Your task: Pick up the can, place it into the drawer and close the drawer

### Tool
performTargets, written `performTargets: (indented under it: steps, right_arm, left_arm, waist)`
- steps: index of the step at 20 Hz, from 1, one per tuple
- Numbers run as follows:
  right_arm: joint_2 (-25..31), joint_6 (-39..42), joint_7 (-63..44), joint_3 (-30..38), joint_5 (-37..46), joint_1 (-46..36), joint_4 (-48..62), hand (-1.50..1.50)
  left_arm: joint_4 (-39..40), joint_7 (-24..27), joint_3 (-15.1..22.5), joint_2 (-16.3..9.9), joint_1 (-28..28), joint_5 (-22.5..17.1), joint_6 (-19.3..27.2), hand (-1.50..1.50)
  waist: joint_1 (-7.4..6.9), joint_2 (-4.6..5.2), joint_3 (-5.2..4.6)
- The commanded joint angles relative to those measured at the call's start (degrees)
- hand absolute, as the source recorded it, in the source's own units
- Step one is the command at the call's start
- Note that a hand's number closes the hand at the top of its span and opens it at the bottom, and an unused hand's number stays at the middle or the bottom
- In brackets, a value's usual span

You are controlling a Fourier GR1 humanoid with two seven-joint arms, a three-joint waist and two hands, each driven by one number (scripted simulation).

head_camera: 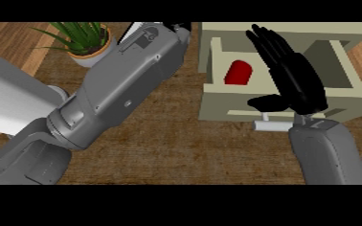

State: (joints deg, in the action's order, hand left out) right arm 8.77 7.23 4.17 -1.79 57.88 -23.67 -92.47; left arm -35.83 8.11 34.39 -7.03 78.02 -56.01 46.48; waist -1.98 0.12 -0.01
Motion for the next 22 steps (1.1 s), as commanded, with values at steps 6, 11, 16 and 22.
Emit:
performTargets:
  steps: [6,11,16,22]
  right_arm:
    - [-0.92,-12.36,1.05,0.32,9.61,-11.08,26.45,-1.50]
    - [-1.73,-22.17,2.48,1.80,12.90,-15.28,40.67,-1.50]
    - [-2.31,-30.59,3.59,3.88,14.14,-18.40,49.90,-1.50]
    - [-1.66,-37.50,3.62,6.92,15.06,-24.14,59.22,-1.50]
  left_arm:
    - [-9.83,-5.20,1.12,-4.99,-4.11,3.29,3.39,-1.50]
    - [-15.14,-6.01,1.29,-8.29,-8.97,4.74,3.17,-1.50]
    - [-15.69,-10.07,0.22,-11.92,-7.83,5.97,1.64,-1.50]
    - [-21.51,-10.38,-1.36,-14.70,-12.44,6.15,0.97,-1.50]
  waist:
    - [-0.60,-0.14,0.04]
    - [-0.99,0.11,0.05]
    - [-0.21,0.37,0.09]
    - [-1.15,0.57,0.08]
